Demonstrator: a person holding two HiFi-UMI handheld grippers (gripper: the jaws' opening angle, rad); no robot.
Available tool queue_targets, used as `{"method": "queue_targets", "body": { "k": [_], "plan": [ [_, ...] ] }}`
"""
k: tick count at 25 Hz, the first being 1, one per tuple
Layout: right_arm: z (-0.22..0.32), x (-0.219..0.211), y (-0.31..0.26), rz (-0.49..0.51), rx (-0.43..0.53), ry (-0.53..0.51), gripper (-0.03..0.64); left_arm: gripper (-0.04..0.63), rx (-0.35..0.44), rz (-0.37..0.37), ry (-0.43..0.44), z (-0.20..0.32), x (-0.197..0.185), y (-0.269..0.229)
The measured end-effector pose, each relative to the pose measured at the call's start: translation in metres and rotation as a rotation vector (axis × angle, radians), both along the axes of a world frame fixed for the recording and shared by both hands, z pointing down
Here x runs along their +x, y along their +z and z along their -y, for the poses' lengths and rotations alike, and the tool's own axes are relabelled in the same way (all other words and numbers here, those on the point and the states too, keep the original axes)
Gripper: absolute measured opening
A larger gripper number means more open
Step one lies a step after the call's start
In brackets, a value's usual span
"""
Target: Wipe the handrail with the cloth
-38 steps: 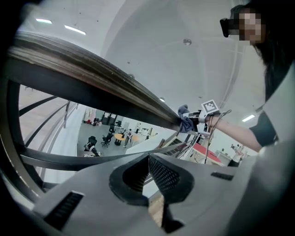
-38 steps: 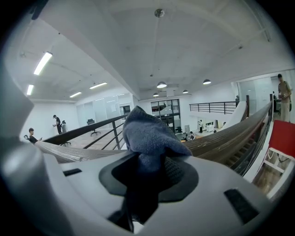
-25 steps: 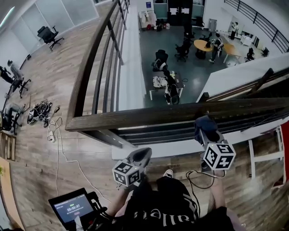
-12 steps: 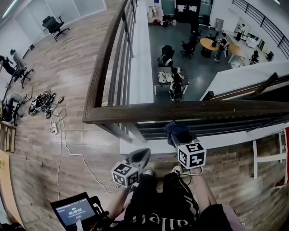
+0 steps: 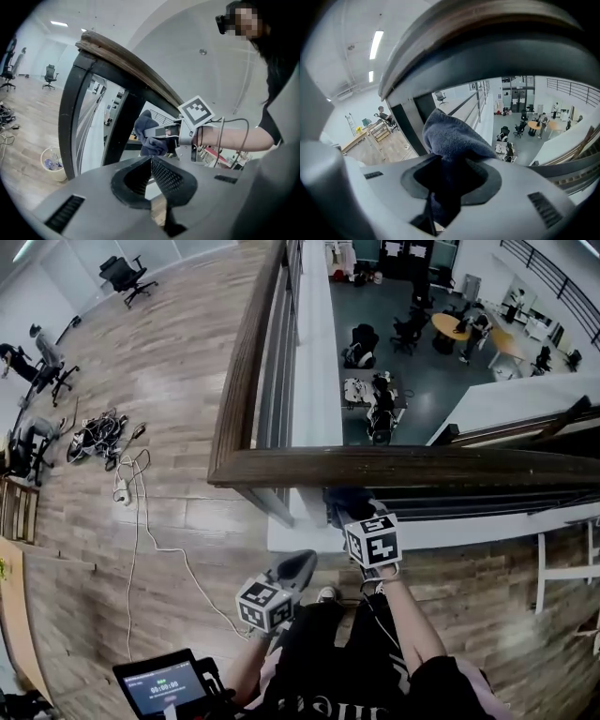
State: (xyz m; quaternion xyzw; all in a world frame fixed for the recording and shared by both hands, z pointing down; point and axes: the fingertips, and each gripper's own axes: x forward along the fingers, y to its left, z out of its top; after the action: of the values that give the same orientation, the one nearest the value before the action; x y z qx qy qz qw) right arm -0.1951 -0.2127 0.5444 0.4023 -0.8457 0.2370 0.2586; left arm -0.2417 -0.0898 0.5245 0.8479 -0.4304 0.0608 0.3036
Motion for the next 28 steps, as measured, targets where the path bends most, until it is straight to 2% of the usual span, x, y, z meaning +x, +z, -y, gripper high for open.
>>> {"method": "queue_targets", "body": {
  "k": [4,8,12,16,21,28],
  "plan": [
    [0.017,-0.015,0.024,-0.051,-0.026,0.000,0.109,0.000,-0.016,0.013,-0.024,-0.004,-0.022,0.007],
    [0.032,-0.010,0.052,-0.099,-0.065,0.010,0.109,0.000,-0.036,0.023,-0.038,-0.005,-0.033,0.019],
    [0.037,0.002,0.052,-0.057,-0.087,0.043,0.109,0.000,-0.046,0.013,-0.027,-0.002,-0.023,0.022],
    [0.040,0.018,0.044,-0.061,-0.082,0.072,0.109,0.000,-0.050,0.002,0.013,0.002,-0.005,0.017],
    [0.042,0.064,0.039,-0.073,-0.077,0.120,0.109,0.000,-0.048,0.019,0.058,0.007,0.023,0.014],
    [0.054,0.153,0.025,-0.074,-0.075,0.201,0.109,0.000,-0.062,0.027,0.113,0.020,0.080,0.003]
  ]
}}
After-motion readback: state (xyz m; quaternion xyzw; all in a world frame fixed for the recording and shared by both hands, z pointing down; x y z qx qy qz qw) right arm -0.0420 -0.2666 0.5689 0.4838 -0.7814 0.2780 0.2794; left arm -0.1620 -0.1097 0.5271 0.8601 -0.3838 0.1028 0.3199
